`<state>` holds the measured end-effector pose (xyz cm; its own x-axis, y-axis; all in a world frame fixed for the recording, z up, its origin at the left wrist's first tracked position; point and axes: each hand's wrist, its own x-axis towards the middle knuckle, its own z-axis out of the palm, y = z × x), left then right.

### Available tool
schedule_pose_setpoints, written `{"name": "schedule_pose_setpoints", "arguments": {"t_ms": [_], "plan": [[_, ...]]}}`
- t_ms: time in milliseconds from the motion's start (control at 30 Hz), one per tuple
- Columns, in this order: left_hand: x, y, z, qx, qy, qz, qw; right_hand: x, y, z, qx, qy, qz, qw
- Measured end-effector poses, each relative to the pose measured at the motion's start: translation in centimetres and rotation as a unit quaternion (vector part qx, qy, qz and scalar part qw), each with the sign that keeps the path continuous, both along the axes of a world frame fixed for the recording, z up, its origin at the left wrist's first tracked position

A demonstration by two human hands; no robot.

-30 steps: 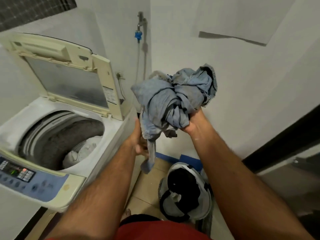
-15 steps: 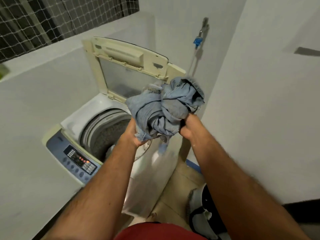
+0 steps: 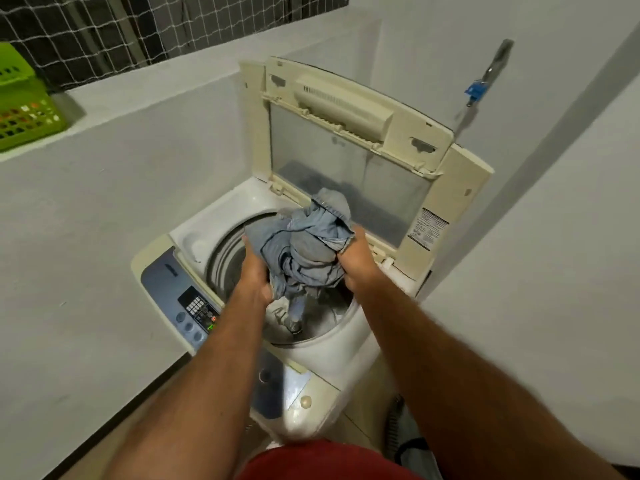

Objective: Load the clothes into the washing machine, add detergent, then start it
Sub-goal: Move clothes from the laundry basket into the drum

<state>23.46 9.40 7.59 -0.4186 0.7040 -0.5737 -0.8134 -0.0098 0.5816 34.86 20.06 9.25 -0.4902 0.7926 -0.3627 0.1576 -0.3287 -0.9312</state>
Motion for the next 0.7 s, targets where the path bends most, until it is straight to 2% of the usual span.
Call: {"name": "schedule_pose_setpoints", "arguments": {"t_ms": [100,267,333,367,433,467,567,700], "plan": [[-0.9,-0.6,-1.8,0.000,-0.036,0.021,0.999,-1.1,-0.8,-0.8,-0.006,-0.037,0.008,0.999],[-1.3,-1.7,-4.4,-0.042,0.002,-0.038,0.998,-2.3,-1.4,-2.2,-0.047,-0.099,0.028,0.994],[-1.1,-1.8,-5.3,-0.078,0.029,-0.068,0.994,-2.4,-1.1,-2.7,-0.048,-0.165,0.069,0.983],[-1.0,-1.9,-5.8,-0.104,0.042,-0.076,0.991,-2.4,-1.2,-2.3,-0.026,-0.207,0.087,0.974],[-1.1,-1.7,-6.9,-0.149,0.047,-0.090,0.984,-2.5,-0.9,-2.8,0.074,-0.318,0.183,0.927],[-1.0,-1.5,-7.3,-0.163,0.040,-0.086,0.982,-2.4,-0.6,-3.2,0.065,-0.313,0.191,0.928],[-0.8,-0.4,-7.8,-0.234,0.056,-0.105,0.965,-2.3,-0.4,-3.5,-0.035,-0.267,0.129,0.954],[0.3,0.3,-8.0,-0.325,0.070,-0.186,0.924,-2.4,-0.1,-3.8,0.008,-0.311,0.190,0.931]]}}
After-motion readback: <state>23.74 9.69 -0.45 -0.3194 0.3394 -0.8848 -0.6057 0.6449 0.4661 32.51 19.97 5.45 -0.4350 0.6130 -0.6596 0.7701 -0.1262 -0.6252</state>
